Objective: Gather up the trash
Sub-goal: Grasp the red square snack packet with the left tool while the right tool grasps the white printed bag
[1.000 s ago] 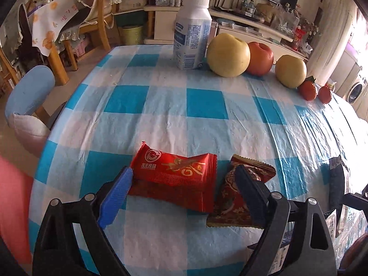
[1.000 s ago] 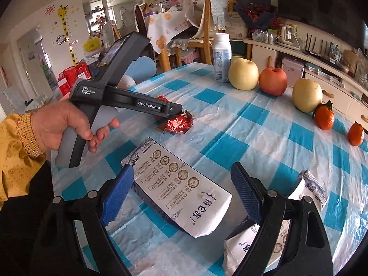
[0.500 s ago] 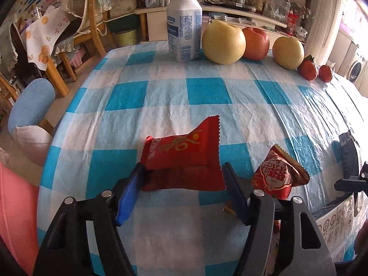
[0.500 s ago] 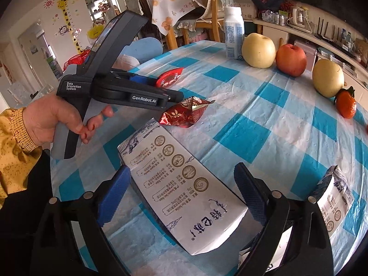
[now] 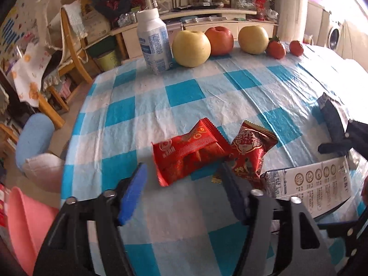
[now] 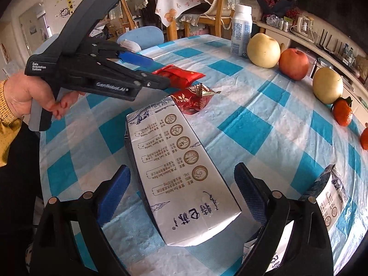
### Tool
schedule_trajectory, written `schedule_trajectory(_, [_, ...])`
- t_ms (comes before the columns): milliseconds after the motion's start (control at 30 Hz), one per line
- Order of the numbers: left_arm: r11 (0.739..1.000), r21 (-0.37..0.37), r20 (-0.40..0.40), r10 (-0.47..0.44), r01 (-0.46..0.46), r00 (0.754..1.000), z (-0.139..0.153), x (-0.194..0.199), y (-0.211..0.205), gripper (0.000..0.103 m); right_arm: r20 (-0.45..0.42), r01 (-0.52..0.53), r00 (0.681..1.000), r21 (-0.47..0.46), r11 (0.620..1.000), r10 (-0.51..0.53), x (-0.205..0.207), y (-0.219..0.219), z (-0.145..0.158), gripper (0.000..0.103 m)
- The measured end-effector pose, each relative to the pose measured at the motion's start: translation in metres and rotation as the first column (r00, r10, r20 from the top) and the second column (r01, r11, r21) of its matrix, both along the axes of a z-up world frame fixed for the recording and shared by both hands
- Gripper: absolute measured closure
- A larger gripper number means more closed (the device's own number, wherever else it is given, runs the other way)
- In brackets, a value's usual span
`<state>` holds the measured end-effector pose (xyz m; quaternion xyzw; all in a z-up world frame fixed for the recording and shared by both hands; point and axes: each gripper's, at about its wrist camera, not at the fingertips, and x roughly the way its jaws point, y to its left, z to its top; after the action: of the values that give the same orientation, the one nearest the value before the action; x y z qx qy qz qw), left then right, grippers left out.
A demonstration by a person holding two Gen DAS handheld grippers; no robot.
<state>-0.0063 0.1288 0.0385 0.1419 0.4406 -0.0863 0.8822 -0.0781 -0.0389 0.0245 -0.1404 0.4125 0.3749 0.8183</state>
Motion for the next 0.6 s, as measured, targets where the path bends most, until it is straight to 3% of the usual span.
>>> schedule_trajectory(133, [0.99,0.103,0.016,-0.103,0.101,0.995,0.003,0.008,-0.009,0.021,-0.006,0.013,1.0,0.012,1.0,-0.013,0.001,-0.002,0.001,0.011])
schedule_trajectory(267, [0.98,0.106,-0.03,-0.165,0.168,0.986,-0.006,0.027,-0.01,0.019,0.001,0.003,1.0,0.005,1.0,-0.003,-0.001,0.001,0.0,0.011])
schedule_trajectory(467, [0.981,0.009,-0.08,-0.19,0.191,0.979,-0.021,0.043,-0.004,0.021,0.0,-0.004,1.0,-0.007,1.0,0.004,-0.001,0.006,-0.005,0.011])
schedule_trajectory(600, [0.98,-0.04,-0.064,-0.198,0.196,0.978,-0.021,0.035,-0.004,0.038,-0.004,-0.001,1.0,-0.007,1.0,0.001,0.001,0.007,-0.007,0.011])
